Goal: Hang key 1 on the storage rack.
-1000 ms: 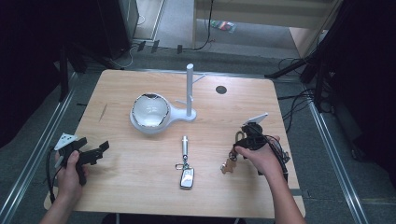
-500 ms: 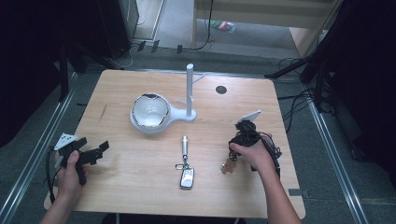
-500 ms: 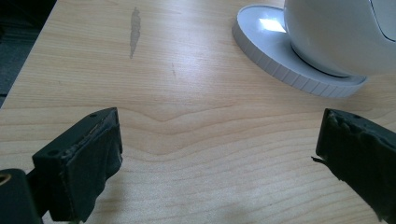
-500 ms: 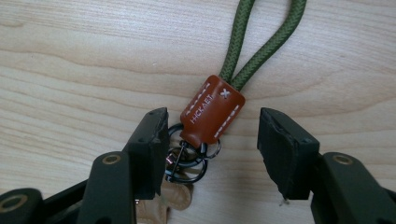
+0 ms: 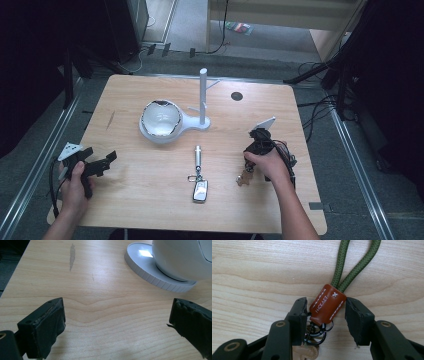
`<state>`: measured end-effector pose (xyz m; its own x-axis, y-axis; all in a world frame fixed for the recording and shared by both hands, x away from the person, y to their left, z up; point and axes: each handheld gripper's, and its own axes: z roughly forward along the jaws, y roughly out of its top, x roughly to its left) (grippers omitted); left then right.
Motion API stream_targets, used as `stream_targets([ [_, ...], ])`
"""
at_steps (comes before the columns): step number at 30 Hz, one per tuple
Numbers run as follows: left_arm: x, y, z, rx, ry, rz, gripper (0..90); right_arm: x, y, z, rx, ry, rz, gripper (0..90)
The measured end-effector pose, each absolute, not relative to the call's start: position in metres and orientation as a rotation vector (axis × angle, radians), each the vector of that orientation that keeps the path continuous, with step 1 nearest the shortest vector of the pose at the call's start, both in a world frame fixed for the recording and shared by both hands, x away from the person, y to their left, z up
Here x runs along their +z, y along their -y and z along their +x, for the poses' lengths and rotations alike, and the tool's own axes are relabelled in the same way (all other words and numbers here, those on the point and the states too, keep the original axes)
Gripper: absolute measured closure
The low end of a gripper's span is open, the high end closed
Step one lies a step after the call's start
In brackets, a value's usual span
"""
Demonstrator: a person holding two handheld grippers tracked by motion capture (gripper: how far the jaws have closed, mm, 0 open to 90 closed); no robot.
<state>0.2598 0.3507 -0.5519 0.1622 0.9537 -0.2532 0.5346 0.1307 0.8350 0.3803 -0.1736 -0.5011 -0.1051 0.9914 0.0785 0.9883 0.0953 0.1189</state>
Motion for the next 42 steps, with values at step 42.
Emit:
stream_targets([
  [42, -0.552, -0.351, 0.260, 0.581, -1.493, 1.525, 0.6, -0.500, 0.177, 0.372, 0.387, -2.251, 2.046, 72.2],
])
